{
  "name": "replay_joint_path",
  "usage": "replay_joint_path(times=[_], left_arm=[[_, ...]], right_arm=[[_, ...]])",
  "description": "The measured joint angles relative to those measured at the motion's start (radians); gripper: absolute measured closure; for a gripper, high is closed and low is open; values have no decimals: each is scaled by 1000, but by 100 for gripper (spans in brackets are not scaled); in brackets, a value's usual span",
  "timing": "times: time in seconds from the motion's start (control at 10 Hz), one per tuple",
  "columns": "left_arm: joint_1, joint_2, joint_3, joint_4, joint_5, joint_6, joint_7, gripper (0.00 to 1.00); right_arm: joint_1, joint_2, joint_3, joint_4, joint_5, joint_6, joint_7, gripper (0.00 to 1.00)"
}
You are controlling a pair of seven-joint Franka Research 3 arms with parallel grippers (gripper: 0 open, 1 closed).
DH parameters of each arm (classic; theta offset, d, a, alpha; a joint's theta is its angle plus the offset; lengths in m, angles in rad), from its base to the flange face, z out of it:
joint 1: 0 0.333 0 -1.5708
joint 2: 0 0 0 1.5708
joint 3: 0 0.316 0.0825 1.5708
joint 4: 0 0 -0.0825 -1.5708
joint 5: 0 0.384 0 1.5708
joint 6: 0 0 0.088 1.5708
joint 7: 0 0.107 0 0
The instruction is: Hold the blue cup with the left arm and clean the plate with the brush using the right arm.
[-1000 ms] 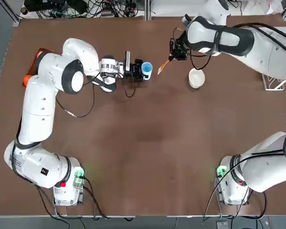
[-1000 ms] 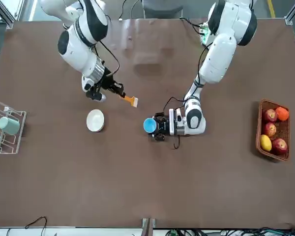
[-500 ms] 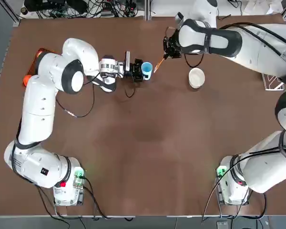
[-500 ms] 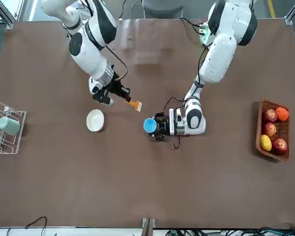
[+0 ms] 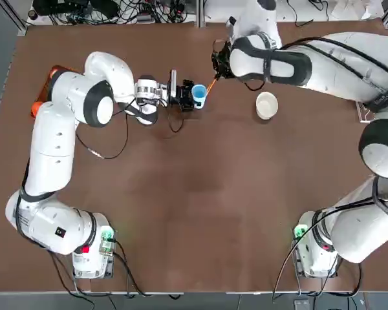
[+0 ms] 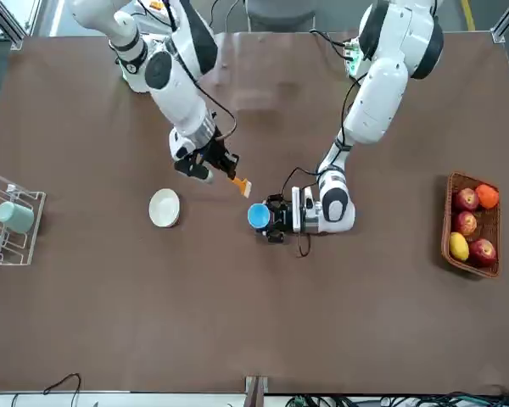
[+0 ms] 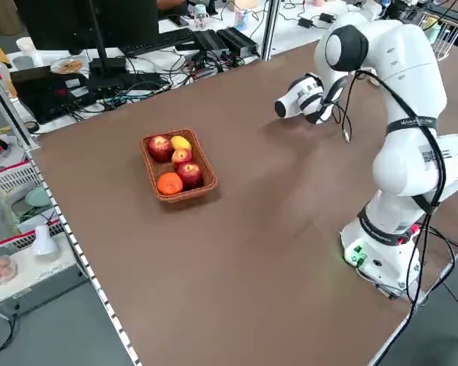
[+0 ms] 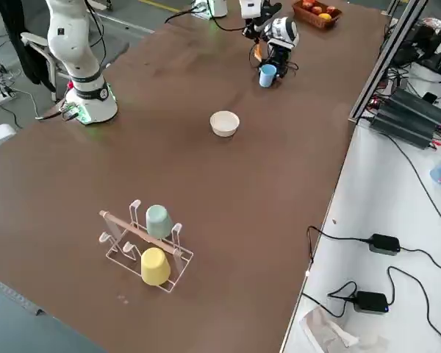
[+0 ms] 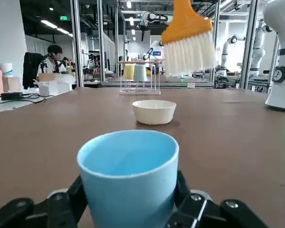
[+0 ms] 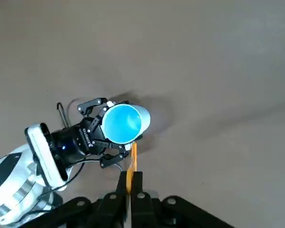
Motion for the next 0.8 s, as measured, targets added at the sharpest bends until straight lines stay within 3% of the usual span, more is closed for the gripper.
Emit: replay_joint_path(times=[0.6, 0.8], left_arm=[[0, 0, 0, -1, 0, -2, 23, 27], [0, 0, 0, -1, 0, -2, 24, 26]], right_arm=[[17, 46, 0, 77, -55, 10, 31, 95], [24, 82, 0, 93, -128, 27, 72, 95]])
